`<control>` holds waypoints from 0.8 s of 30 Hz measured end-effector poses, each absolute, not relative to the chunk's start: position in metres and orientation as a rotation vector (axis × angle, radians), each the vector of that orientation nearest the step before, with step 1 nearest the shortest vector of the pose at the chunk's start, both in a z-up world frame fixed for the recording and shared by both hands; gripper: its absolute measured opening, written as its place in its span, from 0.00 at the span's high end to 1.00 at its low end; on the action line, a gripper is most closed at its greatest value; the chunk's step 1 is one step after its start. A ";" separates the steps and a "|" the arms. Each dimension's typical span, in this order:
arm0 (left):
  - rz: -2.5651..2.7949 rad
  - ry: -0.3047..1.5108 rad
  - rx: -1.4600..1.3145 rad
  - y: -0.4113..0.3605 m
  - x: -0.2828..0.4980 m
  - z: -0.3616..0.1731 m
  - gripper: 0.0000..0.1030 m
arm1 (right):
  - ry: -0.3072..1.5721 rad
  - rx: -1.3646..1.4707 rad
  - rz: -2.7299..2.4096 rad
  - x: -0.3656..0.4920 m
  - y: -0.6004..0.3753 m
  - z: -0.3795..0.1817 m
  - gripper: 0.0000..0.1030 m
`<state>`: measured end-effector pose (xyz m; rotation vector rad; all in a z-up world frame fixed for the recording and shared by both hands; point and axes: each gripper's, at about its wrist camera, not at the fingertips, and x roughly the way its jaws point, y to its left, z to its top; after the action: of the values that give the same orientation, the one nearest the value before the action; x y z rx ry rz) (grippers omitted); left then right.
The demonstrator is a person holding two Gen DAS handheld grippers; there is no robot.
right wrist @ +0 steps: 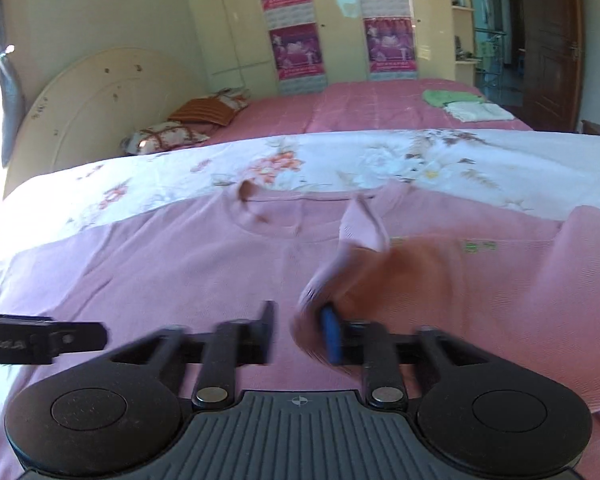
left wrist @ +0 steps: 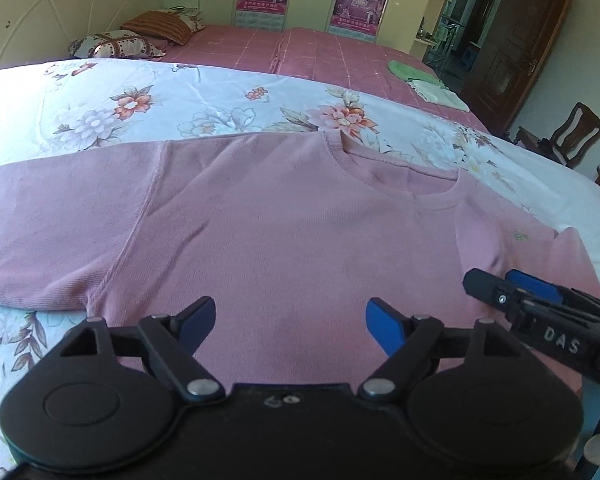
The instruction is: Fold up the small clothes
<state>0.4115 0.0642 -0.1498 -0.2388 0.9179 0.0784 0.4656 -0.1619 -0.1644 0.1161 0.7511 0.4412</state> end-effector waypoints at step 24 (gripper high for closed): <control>-0.150 0.922 -0.563 -0.011 0.461 -0.208 0.86 | 0.792 0.099 -0.042 0.405 -0.342 -0.174 0.29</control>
<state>0.4608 -0.0110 -0.2077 -0.5628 0.9221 -0.1501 0.4052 -0.3417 -0.1738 0.0994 0.7923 -0.0418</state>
